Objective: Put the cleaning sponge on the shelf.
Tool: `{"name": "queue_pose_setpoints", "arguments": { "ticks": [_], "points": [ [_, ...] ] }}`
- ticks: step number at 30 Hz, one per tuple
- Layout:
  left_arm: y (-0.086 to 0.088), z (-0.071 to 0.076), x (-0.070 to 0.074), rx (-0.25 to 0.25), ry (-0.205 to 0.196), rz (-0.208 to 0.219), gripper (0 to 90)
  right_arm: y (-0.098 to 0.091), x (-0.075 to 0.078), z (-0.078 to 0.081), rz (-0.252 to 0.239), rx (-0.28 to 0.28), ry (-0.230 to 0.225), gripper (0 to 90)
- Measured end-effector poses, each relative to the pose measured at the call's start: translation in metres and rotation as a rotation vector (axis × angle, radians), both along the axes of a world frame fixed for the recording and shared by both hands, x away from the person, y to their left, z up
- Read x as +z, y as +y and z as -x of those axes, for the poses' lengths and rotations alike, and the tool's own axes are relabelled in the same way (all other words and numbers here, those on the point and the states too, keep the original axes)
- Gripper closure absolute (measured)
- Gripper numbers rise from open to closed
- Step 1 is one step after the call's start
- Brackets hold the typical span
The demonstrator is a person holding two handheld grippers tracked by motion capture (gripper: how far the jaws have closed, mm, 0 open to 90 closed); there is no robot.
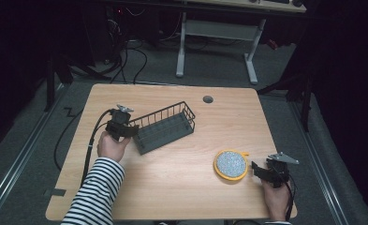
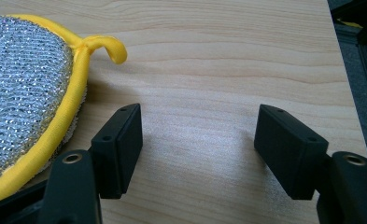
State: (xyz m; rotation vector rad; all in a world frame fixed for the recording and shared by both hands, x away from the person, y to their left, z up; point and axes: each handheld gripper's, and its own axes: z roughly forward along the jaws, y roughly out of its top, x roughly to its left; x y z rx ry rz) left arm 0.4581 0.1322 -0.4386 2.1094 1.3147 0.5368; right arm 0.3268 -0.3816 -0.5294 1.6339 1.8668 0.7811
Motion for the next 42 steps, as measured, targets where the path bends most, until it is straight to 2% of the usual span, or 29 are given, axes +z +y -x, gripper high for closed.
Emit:
{"name": "queue_pose_setpoints", "arguments": {
  "ticks": [14, 18, 20, 26, 35, 39, 42],
  "points": [
    [-0.004, 0.037, -0.004, -0.028, -0.029, 0.050, 53.6, 0.000, 0.000, 0.000, -0.001, 0.001, -0.001, 32.5],
    [-0.009, 0.044, -0.003, -0.042, -0.033, 0.027, 52.6, 0.000, 0.000, 0.000, -0.003, 0.001, -0.003, 32.5],
    [-0.010, 0.048, -0.004, -0.048, -0.035, 0.041, 52.3, 0.000, 0.000, 0.000, -0.002, 0.002, -0.003, 32.5],
    [-0.010, 0.054, -0.006, -0.060, -0.036, 0.072, 52.1, 0.000, 0.000, 0.000, -0.003, 0.001, -0.003, 32.6],
    [-0.011, 0.055, -0.006, -0.067, -0.036, 0.068, 51.3, 0.000, 0.000, 0.000, -0.003, 0.000, -0.003, 32.6],
    [-0.010, 0.056, -0.004, -0.065, -0.044, 0.084, 45.6, 0.000, 0.000, 0.000, -0.003, 0.000, -0.003, 32.6],
    [-0.006, 0.057, -0.001, -0.058, -0.055, 0.113, 41.8, 0.000, 0.000, 0.000, -0.003, 0.000, -0.003, 32.6]
  ]
}}
